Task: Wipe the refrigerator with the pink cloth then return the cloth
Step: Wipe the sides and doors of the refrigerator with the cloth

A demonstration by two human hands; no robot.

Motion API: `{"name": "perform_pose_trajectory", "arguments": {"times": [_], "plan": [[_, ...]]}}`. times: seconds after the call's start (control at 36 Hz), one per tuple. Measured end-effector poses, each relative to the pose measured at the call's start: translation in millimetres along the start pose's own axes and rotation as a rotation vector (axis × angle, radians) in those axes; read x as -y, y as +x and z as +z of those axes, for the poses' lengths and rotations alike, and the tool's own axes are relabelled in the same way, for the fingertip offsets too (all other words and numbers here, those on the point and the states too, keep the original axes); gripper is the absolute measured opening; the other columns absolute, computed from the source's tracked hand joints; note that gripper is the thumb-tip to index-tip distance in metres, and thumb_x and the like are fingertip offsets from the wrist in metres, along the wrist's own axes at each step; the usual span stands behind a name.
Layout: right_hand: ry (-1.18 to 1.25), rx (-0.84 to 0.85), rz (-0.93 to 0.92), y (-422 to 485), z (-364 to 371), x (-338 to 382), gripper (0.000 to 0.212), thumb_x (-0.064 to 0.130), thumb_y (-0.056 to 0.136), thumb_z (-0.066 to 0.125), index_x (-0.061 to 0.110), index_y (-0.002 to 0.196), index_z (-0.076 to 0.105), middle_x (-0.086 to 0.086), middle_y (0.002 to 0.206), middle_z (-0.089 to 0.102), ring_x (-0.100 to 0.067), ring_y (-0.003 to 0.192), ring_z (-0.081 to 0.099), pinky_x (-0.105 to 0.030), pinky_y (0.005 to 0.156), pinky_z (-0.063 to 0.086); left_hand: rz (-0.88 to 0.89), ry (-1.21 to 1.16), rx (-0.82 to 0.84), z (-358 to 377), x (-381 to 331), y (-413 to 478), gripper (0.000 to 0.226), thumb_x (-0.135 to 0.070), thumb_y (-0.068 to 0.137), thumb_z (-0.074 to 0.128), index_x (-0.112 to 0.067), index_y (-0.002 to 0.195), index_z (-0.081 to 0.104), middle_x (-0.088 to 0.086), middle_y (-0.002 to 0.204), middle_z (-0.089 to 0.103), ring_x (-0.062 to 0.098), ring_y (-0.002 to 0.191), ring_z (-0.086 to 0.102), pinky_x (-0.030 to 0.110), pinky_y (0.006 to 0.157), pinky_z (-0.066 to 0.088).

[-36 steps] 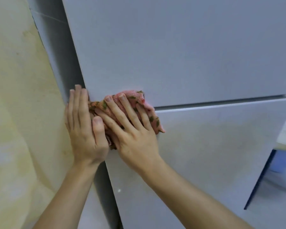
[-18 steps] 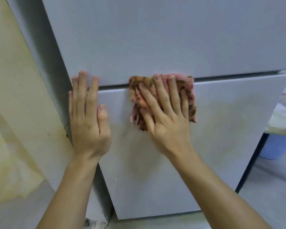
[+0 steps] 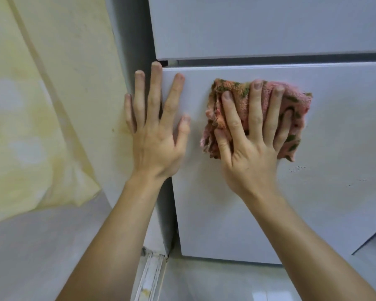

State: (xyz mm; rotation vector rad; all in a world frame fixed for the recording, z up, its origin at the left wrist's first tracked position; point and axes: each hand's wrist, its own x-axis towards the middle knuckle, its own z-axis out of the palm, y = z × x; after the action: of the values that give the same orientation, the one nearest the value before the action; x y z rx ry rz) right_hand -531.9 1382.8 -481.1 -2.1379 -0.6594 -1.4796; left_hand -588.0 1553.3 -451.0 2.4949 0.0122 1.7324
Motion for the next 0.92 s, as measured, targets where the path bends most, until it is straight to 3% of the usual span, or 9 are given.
{"name": "perform_pose_trajectory", "arguments": {"times": [0.17,0.28,0.44,0.64,0.81,0.92], "plan": [[0.005,-0.018,0.019,1.3,0.0,2.4,0.053,0.043,0.113,0.044,0.038,0.164,0.028,-0.003,0.172,0.013,-0.037,0.159,0.010,-0.050,0.128,-0.005,-0.120,0.039,-0.028,-0.1,25.6,-12.0,0.072,-0.059,0.106,0.046,-0.023,0.166,0.028,0.021,0.174,0.015,0.046,0.160,0.006,0.066,0.126,-0.003],[0.000,-0.038,0.033,1.3,1.7,3.3,0.052,0.042,0.113,0.045,0.035,0.163,0.034,-0.010,0.172,0.024,-0.039,0.158,0.015,-0.050,0.128,-0.004,-0.292,0.047,-0.069,4.0,50.7,-29.8,0.057,-0.041,0.113,0.028,-0.025,0.167,0.024,0.020,0.175,0.011,0.044,0.161,0.004,0.071,0.124,-0.001],[-0.049,-0.085,0.090,-6.2,14.9,20.6,0.052,0.043,0.113,0.042,0.034,0.163,0.032,-0.014,0.170,0.029,-0.044,0.156,0.022,-0.057,0.127,0.006,-0.272,0.018,-0.035,12.9,67.2,-40.4,0.058,-0.030,0.114,0.030,-0.015,0.168,0.016,0.026,0.173,0.006,0.048,0.160,0.000,0.068,0.126,0.000],[-0.030,-0.035,-0.034,-45.6,38.9,45.2,0.053,0.045,0.112,0.046,0.038,0.163,0.033,-0.002,0.172,0.015,-0.034,0.162,0.009,-0.054,0.129,0.003,-0.228,0.029,-0.065,19.4,74.7,-41.7,0.058,-0.032,0.113,0.032,-0.013,0.167,0.020,0.030,0.171,0.011,0.051,0.159,0.004,0.069,0.126,0.001],[-0.050,0.172,-0.183,-119.1,59.1,47.2,0.062,0.044,0.107,0.052,0.042,0.164,0.027,0.007,0.177,0.004,-0.022,0.164,0.001,-0.049,0.130,-0.005,-0.212,0.051,-0.080,21.9,77.7,-42.4,0.058,-0.034,0.114,0.031,-0.013,0.166,0.019,0.030,0.171,0.012,0.051,0.159,0.007,0.067,0.126,0.002],[-0.053,0.199,-0.145,-110.8,54.5,50.4,0.063,0.042,0.107,0.049,0.046,0.164,0.023,0.011,0.177,0.002,-0.020,0.164,-0.002,-0.047,0.129,-0.010,-0.204,0.041,-0.064,20.8,79.6,-43.3,0.057,-0.035,0.115,0.032,-0.016,0.167,0.017,0.029,0.172,0.010,0.051,0.159,0.005,0.069,0.126,0.002]]}}
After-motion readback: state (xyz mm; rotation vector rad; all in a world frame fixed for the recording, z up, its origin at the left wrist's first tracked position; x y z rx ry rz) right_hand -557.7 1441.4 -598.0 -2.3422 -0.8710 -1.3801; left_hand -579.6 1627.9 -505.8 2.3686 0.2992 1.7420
